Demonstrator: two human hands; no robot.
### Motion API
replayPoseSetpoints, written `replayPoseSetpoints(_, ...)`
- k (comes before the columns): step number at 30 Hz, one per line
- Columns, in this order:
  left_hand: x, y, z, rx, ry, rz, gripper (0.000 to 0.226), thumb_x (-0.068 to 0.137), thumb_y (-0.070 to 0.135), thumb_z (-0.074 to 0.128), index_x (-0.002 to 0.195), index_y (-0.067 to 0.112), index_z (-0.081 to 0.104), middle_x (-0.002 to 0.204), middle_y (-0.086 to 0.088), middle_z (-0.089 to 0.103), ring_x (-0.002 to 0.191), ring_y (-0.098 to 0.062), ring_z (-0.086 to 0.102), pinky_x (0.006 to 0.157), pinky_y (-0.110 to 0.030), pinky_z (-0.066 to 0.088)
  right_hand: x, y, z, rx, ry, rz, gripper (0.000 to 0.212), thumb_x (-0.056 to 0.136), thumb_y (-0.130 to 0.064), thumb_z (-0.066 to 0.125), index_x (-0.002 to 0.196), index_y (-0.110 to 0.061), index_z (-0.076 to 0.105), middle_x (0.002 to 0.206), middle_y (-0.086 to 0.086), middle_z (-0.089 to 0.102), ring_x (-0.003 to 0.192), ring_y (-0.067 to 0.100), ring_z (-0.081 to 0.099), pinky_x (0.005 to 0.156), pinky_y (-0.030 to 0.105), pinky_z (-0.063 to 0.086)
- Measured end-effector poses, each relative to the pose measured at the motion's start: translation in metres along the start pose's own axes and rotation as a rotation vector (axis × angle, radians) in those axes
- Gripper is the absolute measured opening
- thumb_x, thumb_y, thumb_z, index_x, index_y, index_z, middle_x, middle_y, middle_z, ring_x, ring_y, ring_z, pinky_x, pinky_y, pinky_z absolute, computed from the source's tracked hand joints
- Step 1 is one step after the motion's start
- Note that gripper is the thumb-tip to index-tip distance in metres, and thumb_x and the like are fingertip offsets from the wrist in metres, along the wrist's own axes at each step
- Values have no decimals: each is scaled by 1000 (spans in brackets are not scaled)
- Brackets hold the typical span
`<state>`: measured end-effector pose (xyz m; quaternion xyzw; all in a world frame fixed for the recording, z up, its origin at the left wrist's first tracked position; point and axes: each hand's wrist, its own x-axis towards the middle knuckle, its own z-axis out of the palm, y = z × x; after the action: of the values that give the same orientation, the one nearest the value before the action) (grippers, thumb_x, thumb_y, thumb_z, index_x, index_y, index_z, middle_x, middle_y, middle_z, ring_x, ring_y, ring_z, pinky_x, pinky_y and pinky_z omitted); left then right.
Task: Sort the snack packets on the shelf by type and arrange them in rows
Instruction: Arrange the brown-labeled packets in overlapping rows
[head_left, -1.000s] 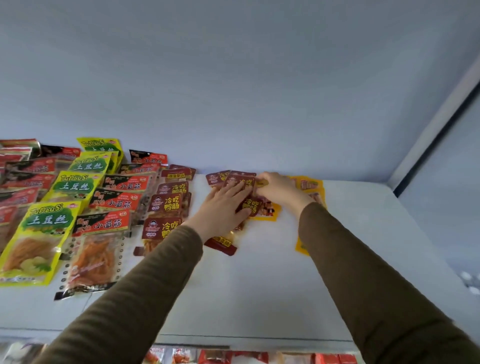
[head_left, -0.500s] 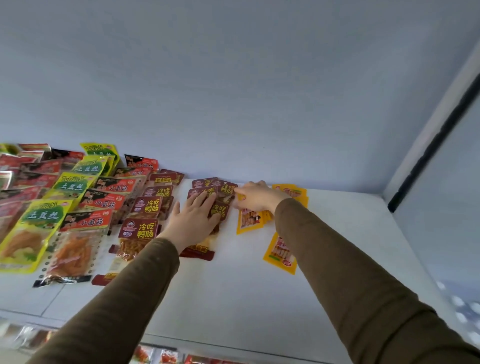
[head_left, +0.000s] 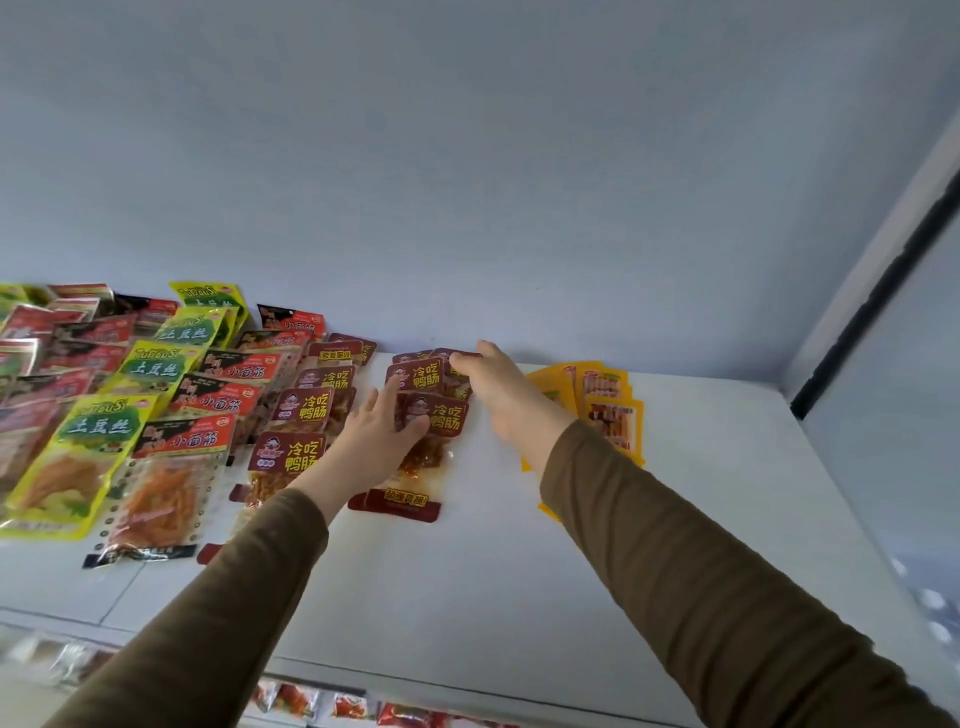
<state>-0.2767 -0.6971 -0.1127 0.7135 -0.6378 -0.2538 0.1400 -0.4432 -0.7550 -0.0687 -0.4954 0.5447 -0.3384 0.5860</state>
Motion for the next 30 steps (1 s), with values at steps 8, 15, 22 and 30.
replayPoseSetpoints(8,-9,-16,7,76,-91,2,101,90,70,58,162,35,-3,171,1,4,154,-35,19,120,-55,34,27,8,22,318,195,187,42,101,-14,54,142,-10,44,109,10,58,85,16,55,73,30,50)
replayPoseSetpoints(15,-12,-11,6,21,-85,103,100,87,61,69,161,34,7,170,2,13,152,-30,24,122,-53,30,44,6,28,-50,122,83,47,102,-32,57,140,-7,44,107,5,67,87,14,66,68,29,55)
replayPoseSetpoints(22,6,-11,-5,-237,-109,-4,125,71,64,82,162,32,3,168,-3,19,153,-33,23,122,-60,28,52,3,40,-518,139,-44,50,100,-29,54,144,-9,40,135,12,61,119,30,63,101,42,52)
replayPoseSetpoints(30,22,-9,4,-189,-53,-8,128,77,41,88,162,31,-7,169,-4,13,154,-33,18,124,-58,25,50,2,41,120,109,134,22,102,-13,59,121,-3,56,123,19,67,103,29,68,72,33,54)
